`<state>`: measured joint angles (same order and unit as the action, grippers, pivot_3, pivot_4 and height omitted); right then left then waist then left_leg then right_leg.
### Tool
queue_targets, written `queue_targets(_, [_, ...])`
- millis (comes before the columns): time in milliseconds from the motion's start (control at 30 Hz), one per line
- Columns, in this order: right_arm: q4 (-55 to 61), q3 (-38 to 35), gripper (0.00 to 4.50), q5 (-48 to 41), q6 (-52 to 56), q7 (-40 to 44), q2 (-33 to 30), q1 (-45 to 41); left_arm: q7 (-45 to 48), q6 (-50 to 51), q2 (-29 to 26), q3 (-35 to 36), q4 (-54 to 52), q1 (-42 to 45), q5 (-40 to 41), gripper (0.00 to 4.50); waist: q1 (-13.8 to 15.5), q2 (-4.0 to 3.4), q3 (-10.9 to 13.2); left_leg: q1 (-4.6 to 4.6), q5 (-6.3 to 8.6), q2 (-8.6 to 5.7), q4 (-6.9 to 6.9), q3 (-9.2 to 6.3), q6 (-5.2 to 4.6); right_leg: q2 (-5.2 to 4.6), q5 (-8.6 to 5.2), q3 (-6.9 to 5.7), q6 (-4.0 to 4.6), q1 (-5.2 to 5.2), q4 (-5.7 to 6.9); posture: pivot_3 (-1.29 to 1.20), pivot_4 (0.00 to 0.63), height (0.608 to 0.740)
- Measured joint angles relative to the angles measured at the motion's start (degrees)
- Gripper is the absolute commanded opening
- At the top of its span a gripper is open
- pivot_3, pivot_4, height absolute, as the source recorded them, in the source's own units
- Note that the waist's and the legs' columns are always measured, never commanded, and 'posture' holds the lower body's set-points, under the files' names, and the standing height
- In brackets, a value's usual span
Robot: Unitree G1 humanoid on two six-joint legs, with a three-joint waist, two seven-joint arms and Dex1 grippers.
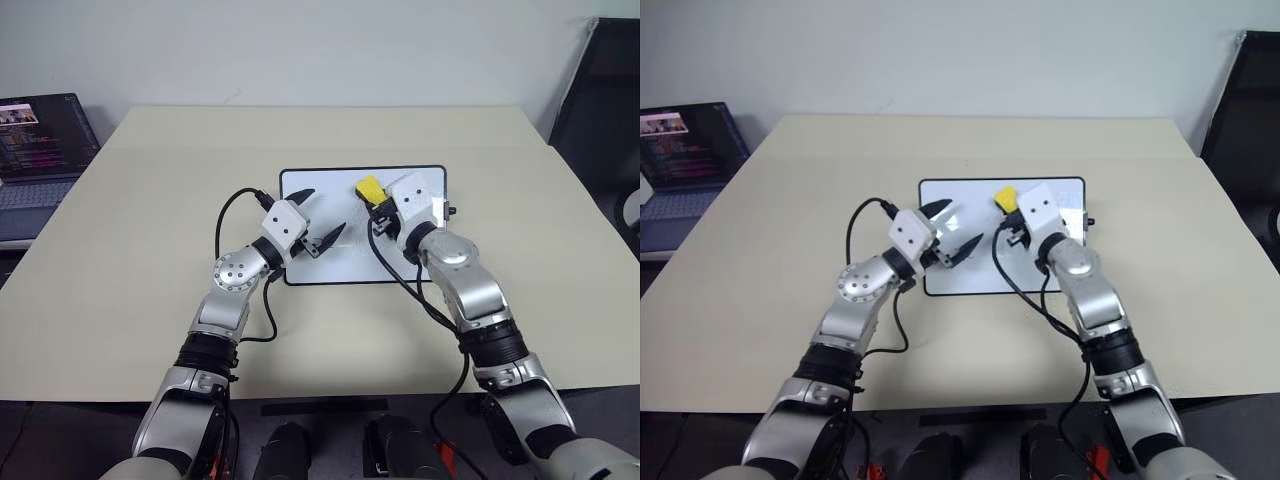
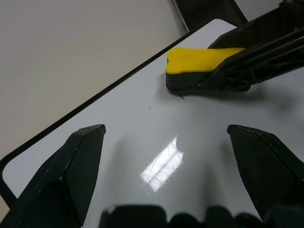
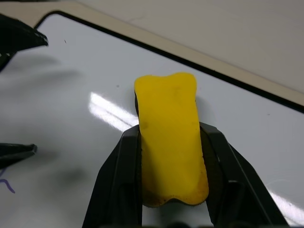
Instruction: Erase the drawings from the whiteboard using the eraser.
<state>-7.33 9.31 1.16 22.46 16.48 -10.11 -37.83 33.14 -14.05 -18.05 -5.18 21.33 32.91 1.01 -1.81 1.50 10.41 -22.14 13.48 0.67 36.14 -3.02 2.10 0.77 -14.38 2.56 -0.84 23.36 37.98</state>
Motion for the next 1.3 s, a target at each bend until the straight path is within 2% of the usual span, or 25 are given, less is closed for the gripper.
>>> queue_targets(433, [-1.90,0.22,1.23,2.53,0.39,-2.36,-1.22,-1.94,-0.05,1.11,0.00,0.00,-1.20,-0.80,0.01,4.50,0.15,0.00,0.00,0.05,-0.01,0.00,0.06,-0.01,-0.01,-0.01,-0.03,0.00,-0.05,-0.03,0.08,0.00,0.150,0.740])
queue_targets(900, [7.05,3.75,1.23,2.25,5.06,1.04,0.06,5.46,0.01,1.16,-0.01,-0.01,-1.31,-0.83,0.27,4.50,-0.14,0.01,-0.01,0.10,-0.01,0.00,0.05,0.01,-0.01,0.02,-0.03,0.01,-0.06,-0.04,0.09,0.00,0.150,0.740])
queue_targets(1300, [2.37,1.85,1.23,2.69,2.84,-1.22,-0.80,1.11,0.00,1.34,-0.02,0.00,-1.65,-1.31,0.32,4.50,-0.04,0.01,-0.01,0.10,-0.01,-0.01,0.08,0.02,-0.01,0.03,-0.02,0.00,-0.04,-0.06,0.08,0.00,0.150,0.740])
